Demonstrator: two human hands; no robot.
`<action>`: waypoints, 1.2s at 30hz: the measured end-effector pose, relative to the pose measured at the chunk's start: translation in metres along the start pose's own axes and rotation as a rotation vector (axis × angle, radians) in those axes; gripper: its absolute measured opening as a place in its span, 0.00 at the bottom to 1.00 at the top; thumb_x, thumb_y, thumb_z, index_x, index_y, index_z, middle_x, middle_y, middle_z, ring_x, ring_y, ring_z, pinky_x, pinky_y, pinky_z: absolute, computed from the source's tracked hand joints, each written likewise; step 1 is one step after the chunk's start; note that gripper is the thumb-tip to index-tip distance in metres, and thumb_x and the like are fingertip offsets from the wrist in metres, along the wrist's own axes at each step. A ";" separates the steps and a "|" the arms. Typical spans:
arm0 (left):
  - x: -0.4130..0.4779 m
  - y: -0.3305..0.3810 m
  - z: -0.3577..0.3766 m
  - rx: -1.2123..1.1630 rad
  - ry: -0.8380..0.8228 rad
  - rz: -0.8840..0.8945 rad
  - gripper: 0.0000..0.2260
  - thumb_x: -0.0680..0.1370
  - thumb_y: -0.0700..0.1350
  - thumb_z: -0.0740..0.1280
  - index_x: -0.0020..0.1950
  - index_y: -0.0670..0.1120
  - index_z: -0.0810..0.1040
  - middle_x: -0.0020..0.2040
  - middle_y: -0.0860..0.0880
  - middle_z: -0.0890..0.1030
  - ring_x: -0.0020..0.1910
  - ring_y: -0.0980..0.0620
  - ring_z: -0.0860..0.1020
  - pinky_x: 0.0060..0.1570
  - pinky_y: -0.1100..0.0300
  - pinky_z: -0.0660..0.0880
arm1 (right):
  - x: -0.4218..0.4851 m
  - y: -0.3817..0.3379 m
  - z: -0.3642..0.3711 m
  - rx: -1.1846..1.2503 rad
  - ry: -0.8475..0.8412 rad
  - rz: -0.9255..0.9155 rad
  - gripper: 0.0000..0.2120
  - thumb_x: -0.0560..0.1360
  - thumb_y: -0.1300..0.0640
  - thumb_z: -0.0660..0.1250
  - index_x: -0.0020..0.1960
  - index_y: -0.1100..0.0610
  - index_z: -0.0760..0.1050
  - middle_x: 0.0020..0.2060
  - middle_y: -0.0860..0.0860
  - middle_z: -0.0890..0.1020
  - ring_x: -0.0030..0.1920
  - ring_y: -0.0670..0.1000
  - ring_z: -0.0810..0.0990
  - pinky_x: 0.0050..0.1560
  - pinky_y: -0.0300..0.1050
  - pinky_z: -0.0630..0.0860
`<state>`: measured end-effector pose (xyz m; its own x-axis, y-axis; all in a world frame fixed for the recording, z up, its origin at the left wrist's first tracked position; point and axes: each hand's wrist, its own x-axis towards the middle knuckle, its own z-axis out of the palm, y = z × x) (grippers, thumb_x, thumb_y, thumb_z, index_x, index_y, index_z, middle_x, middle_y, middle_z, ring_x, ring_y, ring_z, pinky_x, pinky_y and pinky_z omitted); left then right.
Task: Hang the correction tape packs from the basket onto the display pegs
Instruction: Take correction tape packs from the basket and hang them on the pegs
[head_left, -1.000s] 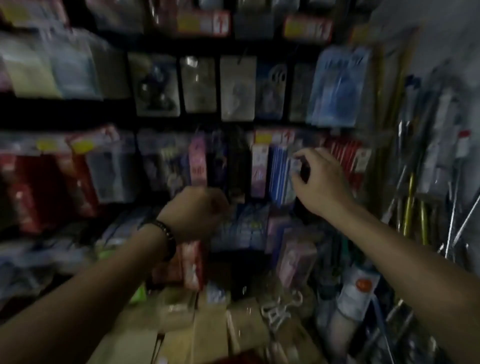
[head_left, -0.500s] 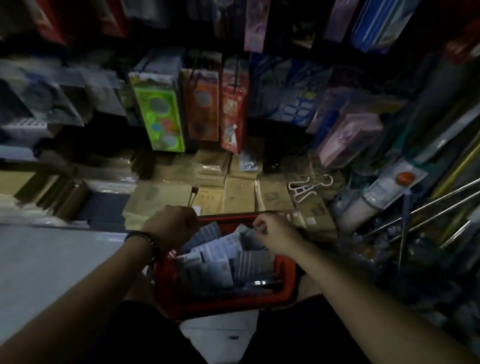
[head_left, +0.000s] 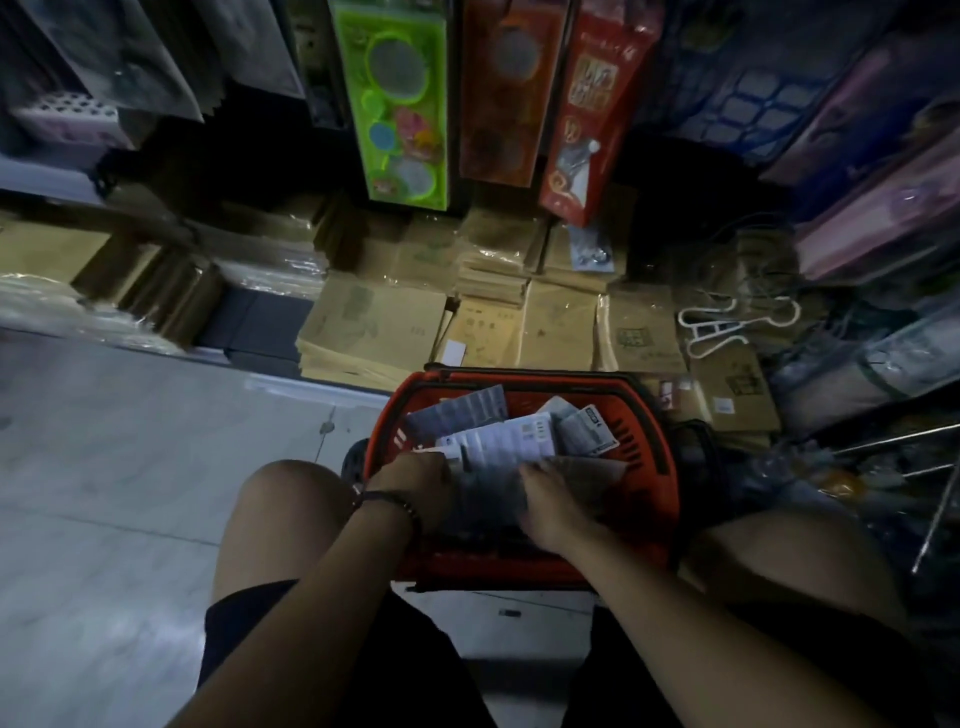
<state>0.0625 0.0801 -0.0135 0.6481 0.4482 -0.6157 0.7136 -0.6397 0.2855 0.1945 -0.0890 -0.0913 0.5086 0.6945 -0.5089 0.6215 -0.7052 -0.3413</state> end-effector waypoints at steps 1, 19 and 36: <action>0.005 -0.002 0.005 0.014 -0.019 -0.024 0.15 0.84 0.51 0.62 0.67 0.48 0.80 0.64 0.45 0.83 0.63 0.42 0.81 0.63 0.49 0.78 | 0.006 -0.002 0.003 -0.040 0.027 0.002 0.28 0.76 0.60 0.71 0.73 0.53 0.68 0.75 0.56 0.66 0.73 0.60 0.71 0.68 0.56 0.75; 0.012 -0.037 0.018 0.097 -0.188 -0.026 0.16 0.87 0.49 0.58 0.71 0.45 0.75 0.66 0.44 0.81 0.63 0.44 0.81 0.64 0.49 0.80 | 0.065 -0.012 0.009 -0.497 0.065 -0.086 0.27 0.76 0.61 0.71 0.73 0.54 0.69 0.68 0.59 0.70 0.68 0.63 0.70 0.62 0.58 0.74; -0.001 -0.040 0.010 -0.063 -0.117 -0.091 0.14 0.85 0.54 0.61 0.67 0.49 0.77 0.61 0.46 0.83 0.57 0.46 0.82 0.60 0.48 0.81 | 0.020 -0.008 -0.007 -0.027 0.194 -0.218 0.18 0.84 0.49 0.64 0.71 0.55 0.74 0.65 0.51 0.76 0.65 0.55 0.75 0.62 0.52 0.73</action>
<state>0.0309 0.0989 -0.0316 0.5469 0.4241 -0.7218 0.7857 -0.5577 0.2677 0.2038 -0.0681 -0.0929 0.4639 0.8456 -0.2641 0.7432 -0.5337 -0.4035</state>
